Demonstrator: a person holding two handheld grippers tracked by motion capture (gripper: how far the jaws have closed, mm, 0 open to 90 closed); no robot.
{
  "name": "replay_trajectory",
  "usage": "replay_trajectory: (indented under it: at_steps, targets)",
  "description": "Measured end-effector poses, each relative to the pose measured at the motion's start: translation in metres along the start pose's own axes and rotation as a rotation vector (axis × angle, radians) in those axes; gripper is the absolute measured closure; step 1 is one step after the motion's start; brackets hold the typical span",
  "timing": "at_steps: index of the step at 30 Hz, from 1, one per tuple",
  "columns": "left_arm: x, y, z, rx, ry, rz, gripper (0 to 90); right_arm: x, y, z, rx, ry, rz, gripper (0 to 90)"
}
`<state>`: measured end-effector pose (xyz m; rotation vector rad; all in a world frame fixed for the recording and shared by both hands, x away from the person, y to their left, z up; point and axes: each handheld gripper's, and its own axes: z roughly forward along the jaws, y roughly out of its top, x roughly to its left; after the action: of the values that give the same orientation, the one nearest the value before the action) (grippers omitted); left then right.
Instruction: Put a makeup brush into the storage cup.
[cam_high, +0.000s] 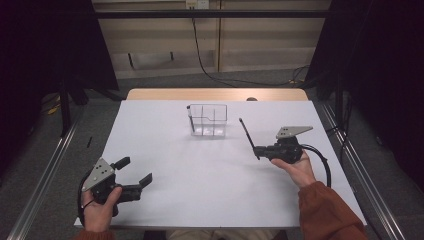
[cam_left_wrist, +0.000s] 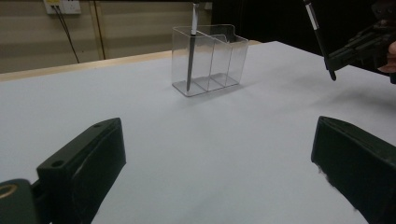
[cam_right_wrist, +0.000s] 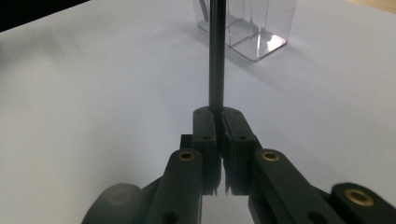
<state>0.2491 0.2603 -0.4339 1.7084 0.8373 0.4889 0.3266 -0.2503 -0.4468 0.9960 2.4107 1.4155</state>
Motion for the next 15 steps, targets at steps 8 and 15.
replay_trajectory:
  at_steps: [8,15]
  targets:
    - [-0.001,0.0,0.0,-0.004,-0.003,0.0,2.9,0.006,-0.001,-0.003,-0.064,0.021,-0.015,85.0]
    - [-0.006,0.002,0.001,-0.008,-0.02,0.009,2.9,0.017,0.002,-0.005,-0.105,0.059,-0.038,85.0]
